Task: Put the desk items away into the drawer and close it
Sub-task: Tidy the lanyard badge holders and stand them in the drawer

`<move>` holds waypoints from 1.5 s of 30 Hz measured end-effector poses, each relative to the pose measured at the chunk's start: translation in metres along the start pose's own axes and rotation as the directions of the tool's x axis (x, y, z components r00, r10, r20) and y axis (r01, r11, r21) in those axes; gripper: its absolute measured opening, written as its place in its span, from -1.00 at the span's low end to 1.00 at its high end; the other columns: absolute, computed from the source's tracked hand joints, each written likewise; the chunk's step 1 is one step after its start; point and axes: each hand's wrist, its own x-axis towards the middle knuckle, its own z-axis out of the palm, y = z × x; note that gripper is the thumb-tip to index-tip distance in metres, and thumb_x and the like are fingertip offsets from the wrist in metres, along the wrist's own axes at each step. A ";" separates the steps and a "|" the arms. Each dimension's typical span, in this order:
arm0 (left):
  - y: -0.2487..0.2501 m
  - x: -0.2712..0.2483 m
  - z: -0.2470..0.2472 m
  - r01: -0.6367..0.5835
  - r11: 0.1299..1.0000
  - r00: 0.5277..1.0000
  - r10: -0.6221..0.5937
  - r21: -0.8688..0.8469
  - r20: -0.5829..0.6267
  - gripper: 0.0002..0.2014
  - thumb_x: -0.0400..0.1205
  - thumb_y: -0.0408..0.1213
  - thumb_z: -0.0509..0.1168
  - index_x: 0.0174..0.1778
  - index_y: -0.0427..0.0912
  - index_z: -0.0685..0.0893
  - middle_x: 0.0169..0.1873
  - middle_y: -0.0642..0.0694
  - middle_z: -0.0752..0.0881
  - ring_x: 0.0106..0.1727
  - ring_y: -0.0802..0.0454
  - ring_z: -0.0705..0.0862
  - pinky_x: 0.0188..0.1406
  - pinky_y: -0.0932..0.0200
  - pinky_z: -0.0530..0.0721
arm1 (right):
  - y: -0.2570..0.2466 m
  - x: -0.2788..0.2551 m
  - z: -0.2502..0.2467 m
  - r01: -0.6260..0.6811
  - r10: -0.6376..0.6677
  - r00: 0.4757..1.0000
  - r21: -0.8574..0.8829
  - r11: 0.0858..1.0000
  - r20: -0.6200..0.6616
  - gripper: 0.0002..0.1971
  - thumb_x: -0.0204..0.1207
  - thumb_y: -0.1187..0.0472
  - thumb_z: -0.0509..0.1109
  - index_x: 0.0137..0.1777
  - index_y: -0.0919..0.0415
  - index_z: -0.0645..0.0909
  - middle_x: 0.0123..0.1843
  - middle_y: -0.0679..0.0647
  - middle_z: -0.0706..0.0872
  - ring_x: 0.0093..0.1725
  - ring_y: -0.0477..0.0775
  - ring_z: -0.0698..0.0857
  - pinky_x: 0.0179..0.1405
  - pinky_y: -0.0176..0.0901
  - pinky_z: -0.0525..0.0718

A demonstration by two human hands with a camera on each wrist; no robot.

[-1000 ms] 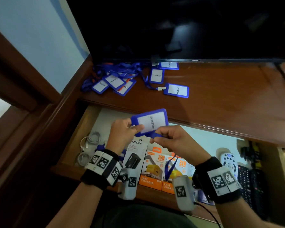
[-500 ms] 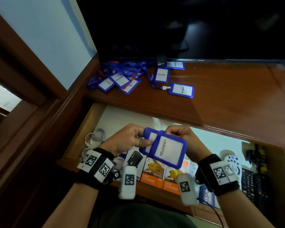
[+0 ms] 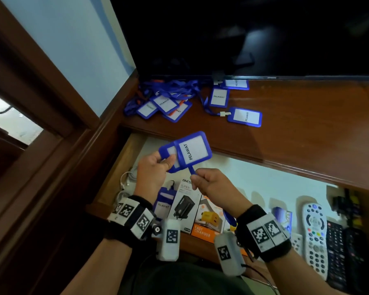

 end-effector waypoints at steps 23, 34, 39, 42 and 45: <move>-0.017 -0.005 -0.047 0.037 0.986 0.887 0.042 -0.162 0.460 -0.84 0.58 -0.34 0.31 0.04 -0.16 0.72 -0.13 -0.12 0.83 -0.08 -0.07 0.79 -0.11 0.10 0.73 | -0.009 0.005 0.020 -0.009 -0.018 0.999 0.541 0.841 0.045 -0.77 0.53 0.26 0.43 -0.37 0.15 0.57 -0.60 -0.08 0.60 -0.59 -0.22 0.55 -0.57 -0.40 0.49; -0.024 0.007 -0.053 0.135 0.861 0.960 0.009 -0.491 0.279 -0.77 0.46 -0.25 0.32 -0.03 -0.16 0.79 -0.04 -0.22 0.81 0.06 -0.16 0.75 0.18 -0.15 0.65 | -0.017 0.031 0.056 -0.097 0.021 0.990 0.552 0.828 0.142 -0.65 0.68 0.30 0.13 -0.37 0.19 0.51 -0.54 0.11 0.39 -0.57 -0.05 0.29 -0.54 -0.25 0.27; -0.021 0.030 -0.079 0.127 0.956 0.943 -0.033 -0.265 0.331 -0.81 0.59 -0.39 0.28 0.06 -0.28 0.73 -0.10 -0.24 0.82 -0.02 -0.13 0.79 -0.01 0.03 0.75 | -0.003 0.042 0.053 -0.131 0.124 0.991 0.416 0.900 0.043 -0.65 0.69 0.32 0.14 -0.32 0.23 0.61 -0.54 0.10 0.52 -0.55 0.01 0.38 -0.48 -0.16 0.31; -0.027 0.051 -0.097 0.116 0.992 0.929 -0.124 0.042 0.349 -0.86 0.61 -0.40 0.33 -0.02 -0.39 0.73 -0.13 -0.32 0.79 -0.04 -0.19 0.76 -0.04 0.11 0.70 | 0.008 0.055 0.033 -0.160 0.246 0.953 0.398 0.903 -0.176 -0.66 0.63 0.35 0.24 -0.41 0.25 0.59 -0.61 0.04 0.47 -0.59 0.01 0.33 -0.52 -0.22 0.26; -0.041 0.077 -0.105 -0.028 0.869 0.893 -0.199 0.493 0.403 -0.82 0.55 -0.30 0.43 -0.13 -0.40 0.74 -0.17 -0.29 0.78 -0.10 -0.08 0.73 -0.06 0.12 0.66 | 0.012 0.067 0.002 -0.152 0.327 0.858 0.411 0.899 -0.396 -0.70 0.59 0.33 0.29 -0.40 0.26 0.60 -0.64 -0.01 0.49 -0.64 -0.03 0.37 -0.53 -0.26 0.26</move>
